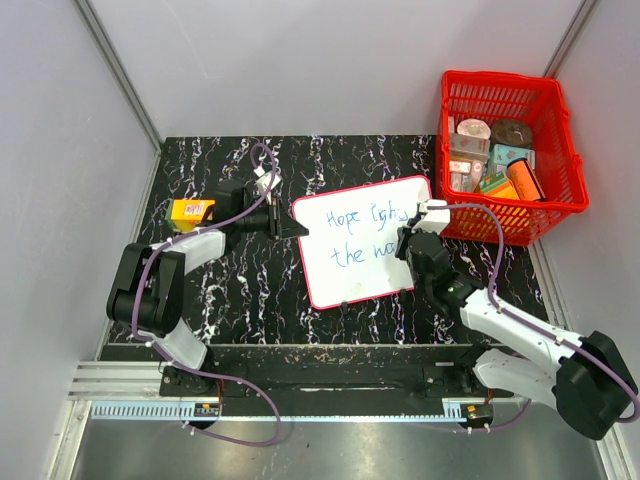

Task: Write a sentence on the whiteboard
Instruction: Write on the whiteboard with the whiteboard.

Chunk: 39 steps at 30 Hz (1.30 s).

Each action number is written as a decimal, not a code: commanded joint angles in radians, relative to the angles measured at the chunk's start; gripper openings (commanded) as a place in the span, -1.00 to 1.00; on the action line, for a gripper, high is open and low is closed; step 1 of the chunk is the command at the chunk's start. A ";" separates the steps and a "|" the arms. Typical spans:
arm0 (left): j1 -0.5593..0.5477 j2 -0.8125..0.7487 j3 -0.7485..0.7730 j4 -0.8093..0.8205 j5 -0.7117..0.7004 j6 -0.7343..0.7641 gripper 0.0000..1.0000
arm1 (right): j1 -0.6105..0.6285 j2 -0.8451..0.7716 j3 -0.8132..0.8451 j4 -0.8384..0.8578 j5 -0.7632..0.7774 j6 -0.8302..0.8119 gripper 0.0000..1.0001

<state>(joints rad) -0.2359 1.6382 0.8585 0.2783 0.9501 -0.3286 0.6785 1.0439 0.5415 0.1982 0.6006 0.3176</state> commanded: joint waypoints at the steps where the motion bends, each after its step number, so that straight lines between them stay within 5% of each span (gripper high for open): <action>1: -0.039 0.038 -0.001 -0.030 -0.143 0.174 -1.00 | -0.007 0.010 0.046 0.049 0.064 -0.035 -1.00; 39: -0.039 0.038 -0.001 -0.031 -0.143 0.174 -1.00 | -0.007 -0.004 0.015 -0.043 0.011 -0.018 -1.00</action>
<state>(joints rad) -0.2363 1.6382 0.8585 0.2787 0.9501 -0.3286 0.6785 1.0565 0.5663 0.1776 0.6090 0.2928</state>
